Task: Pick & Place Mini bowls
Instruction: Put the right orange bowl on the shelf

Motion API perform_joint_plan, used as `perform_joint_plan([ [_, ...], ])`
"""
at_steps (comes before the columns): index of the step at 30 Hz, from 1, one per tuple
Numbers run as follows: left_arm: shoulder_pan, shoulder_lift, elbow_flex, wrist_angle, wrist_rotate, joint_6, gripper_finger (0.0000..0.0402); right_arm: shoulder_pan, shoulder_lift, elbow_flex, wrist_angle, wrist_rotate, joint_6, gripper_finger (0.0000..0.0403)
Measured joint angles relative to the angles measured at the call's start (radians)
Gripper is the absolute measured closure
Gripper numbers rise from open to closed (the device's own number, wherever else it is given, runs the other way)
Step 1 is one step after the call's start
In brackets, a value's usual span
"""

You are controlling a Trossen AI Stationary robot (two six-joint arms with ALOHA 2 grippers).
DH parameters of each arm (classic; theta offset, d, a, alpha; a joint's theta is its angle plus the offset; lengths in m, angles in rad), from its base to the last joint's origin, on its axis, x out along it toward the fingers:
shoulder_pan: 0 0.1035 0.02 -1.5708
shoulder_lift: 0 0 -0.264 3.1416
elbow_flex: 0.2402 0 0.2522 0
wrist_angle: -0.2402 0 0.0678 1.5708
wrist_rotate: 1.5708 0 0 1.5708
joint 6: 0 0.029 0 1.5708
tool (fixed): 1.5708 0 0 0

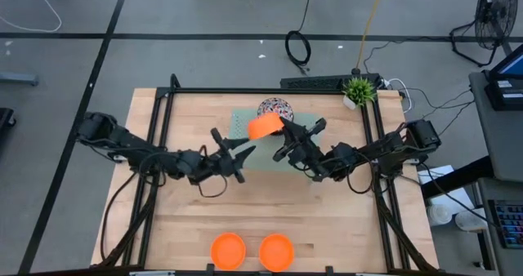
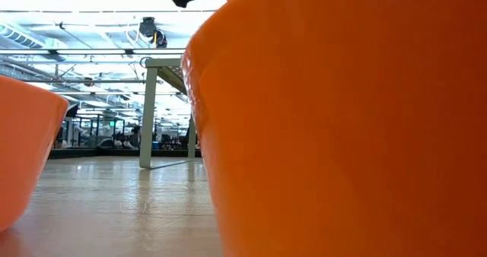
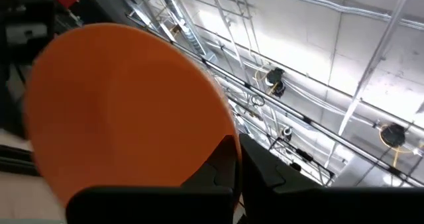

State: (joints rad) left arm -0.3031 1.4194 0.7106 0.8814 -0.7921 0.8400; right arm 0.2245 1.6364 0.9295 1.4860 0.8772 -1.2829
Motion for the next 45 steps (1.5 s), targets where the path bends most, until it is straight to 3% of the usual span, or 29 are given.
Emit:
perform_joint_plan([
  [3, -0.022, 0.026, 0.051, 0.001, -0.120, 0.100, 0.0220, 0.006, -0.019, 0.000, -0.006, 0.032, 0.006, 0.0403],
  [8, -0.043, 0.034, 0.093, 0.007, -0.152, 0.127, 0.0152, 0.014, -0.025, 0.000, -0.019, 0.036, 0.033, 0.0403],
  [15, -0.022, 0.034, 0.106, 0.007, -0.175, 0.068, 0.0123, 0.018, -0.027, 0.000, -0.130, 0.022, 0.180, 0.0403],
  [21, -0.006, 0.035, 0.106, 0.018, -0.271, 0.063, 0.0178, 0.025, -0.025, 0.000, -0.182, 0.011, 0.218, 0.0403],
  [24, -0.006, 0.034, 0.105, 0.035, -0.306, 0.050, 0.0246, 0.040, -0.026, 0.000, -0.199, 0.022, 0.227, 0.0402],
  [28, -0.016, 0.032, 0.106, 0.076, -0.359, 0.015, 0.0366, 0.073, -0.027, 0.000, -0.258, 0.045, 0.244, 0.0398],
  [29, -0.021, 0.032, 0.106, 0.083, -0.370, 0.007, 0.0379, 0.086, -0.027, 0.000, -0.282, 0.057, 0.262, 0.0393],
  [32, -0.047, 0.016, 0.105, 0.108, -0.400, 0.015, 0.0381, 0.134, -0.027, 0.001, -0.400, 0.071, 0.328, 0.0356],
  [39, -0.109, -0.029, 0.105, 0.119, -0.477, 0.035, 0.0394, 0.292, -0.024, -0.002, -0.706, 0.053, 0.535, 0.0194],
  [43, -0.121, -0.070, 0.109, 0.114, -0.591, 0.055, 0.0396, 0.387, -0.023, -0.001, -0.716, 0.173, 0.536, 0.0133],
  [45, -0.121, -0.091, 0.144, 0.112, -0.704, 0.061, 0.0391, 0.425, -0.029, -0.001, -0.704, 0.251, 0.484, 0.0118],
])
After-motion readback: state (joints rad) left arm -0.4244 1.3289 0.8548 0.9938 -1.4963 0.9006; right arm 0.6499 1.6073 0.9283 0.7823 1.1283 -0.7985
